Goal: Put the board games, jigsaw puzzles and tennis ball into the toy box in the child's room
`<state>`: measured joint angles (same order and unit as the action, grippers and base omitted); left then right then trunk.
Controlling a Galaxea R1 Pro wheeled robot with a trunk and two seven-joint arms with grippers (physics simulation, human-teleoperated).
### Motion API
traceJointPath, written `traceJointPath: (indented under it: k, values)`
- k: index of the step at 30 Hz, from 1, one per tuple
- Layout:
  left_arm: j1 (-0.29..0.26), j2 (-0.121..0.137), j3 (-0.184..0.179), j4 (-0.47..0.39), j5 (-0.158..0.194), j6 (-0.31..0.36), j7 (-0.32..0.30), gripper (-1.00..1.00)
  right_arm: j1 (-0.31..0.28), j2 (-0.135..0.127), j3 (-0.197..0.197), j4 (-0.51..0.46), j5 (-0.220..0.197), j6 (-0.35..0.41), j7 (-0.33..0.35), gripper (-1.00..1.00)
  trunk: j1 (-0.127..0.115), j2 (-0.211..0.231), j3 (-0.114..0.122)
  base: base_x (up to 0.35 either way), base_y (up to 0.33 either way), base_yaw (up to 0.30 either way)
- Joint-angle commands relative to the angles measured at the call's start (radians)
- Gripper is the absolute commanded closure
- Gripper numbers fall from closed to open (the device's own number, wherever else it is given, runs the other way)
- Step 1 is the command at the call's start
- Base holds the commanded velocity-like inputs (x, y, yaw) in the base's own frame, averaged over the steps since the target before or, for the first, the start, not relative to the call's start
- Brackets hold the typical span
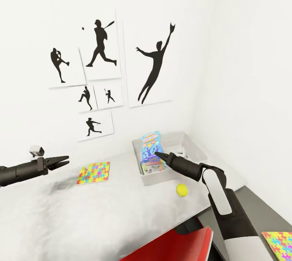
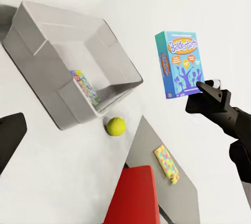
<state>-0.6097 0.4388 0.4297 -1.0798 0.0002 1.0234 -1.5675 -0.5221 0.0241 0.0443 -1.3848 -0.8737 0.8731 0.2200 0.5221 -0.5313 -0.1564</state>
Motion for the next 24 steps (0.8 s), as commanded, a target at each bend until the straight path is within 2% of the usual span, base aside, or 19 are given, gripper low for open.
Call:
traceJointPath:
  k: [1, 10, 24]
  values:
    - [-0.001, 0.000, 0.000, 0.000, 0.000, 0.011, -0.003, -1.00, -0.001, 0.000, -0.001, 0.000, 0.001, 0.004, 0.007, 1.00, 0.001, -0.002, -0.002, 0.214, -0.124, 0.004]
    - [-0.001, 0.000, 0.000, 0.000, 0.001, 0.011, -0.003, -1.00, -0.001, 0.000, -0.001, 0.000, 0.001, 0.004, 0.007, 1.00, 0.001, -0.002, -0.002, 0.077, -0.060, 0.096]
    - [-0.001, 0.000, 0.000, 0.000, 0.003, 0.011, -0.003, -1.00, -0.001, 0.000, 0.000, 0.000, 0.001, 0.004, 0.007, 1.00, 0.001, -0.002, -0.002, 0.002, -0.048, 0.010]
